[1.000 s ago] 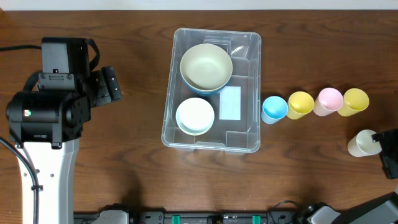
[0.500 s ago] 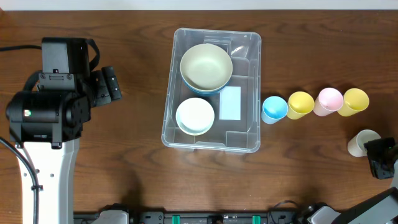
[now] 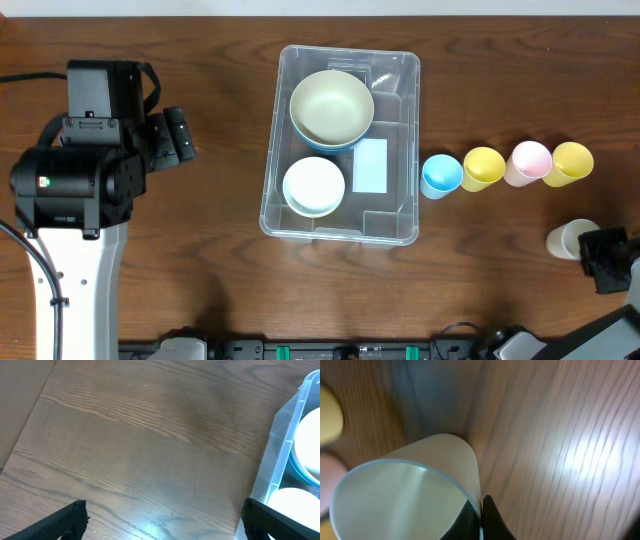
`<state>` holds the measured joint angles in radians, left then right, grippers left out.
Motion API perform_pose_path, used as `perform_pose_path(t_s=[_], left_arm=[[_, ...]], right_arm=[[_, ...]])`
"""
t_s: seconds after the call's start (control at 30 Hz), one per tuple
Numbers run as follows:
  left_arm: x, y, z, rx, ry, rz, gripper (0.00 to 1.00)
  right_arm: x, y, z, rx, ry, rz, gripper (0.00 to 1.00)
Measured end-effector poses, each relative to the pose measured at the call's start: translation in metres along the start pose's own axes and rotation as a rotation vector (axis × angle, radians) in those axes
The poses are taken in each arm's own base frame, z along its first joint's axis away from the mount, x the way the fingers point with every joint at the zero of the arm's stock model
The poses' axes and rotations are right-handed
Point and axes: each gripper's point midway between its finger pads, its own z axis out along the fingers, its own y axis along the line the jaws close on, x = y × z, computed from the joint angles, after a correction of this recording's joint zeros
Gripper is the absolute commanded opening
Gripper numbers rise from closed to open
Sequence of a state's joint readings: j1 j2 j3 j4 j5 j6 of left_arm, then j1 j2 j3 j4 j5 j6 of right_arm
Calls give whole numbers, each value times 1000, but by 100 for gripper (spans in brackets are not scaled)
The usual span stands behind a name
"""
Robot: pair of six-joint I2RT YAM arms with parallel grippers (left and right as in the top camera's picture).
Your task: Pack container
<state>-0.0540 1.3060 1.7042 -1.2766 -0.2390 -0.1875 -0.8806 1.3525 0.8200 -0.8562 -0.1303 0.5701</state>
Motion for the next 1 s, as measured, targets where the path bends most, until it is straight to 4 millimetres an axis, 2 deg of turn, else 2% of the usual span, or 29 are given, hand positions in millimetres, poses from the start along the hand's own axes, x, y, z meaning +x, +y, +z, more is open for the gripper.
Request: perform_pose_path(t_s=[0.13,0.27,0.33,0.4,0.47,0.53,0.6,0.67,0.77,0.87,1.0], left_arm=[[0,0,0,0,0,0,98],[0,0,0,0,0,0,98],[0,0,0,0,0,0,98],[0,0,0,0,0,0,98],[0,0,0,0,0,0,98],[0,0,0,0,0,0,98],[0,0,0,0,0,0,98],[0,0,0,0,0,0,98],[0,0,0,0,0,0,98],[0,0,0,0,0,0,98],[0,0,0,0,0,0,98]], right_arm=[[24,14,-31,-77,55,-35,2],[45,60,-91,-247,25,-200,2],[62,90,-130,-347,-16,-336,2],[86,122,-173,-469,-60,-498,2],[114,144,-207,-562,-89,-648,2],[146,159,-231,-634,-90,-786,2],[174,169,-243,-677,-87,-899,2],[201,174,-243,-679,-72,-995,2],[239,182,-223,-621,-32,-1122,2],[274,193,-187,-514,17,-1229,1],[300,199,-132,-333,30,-1305,1]])
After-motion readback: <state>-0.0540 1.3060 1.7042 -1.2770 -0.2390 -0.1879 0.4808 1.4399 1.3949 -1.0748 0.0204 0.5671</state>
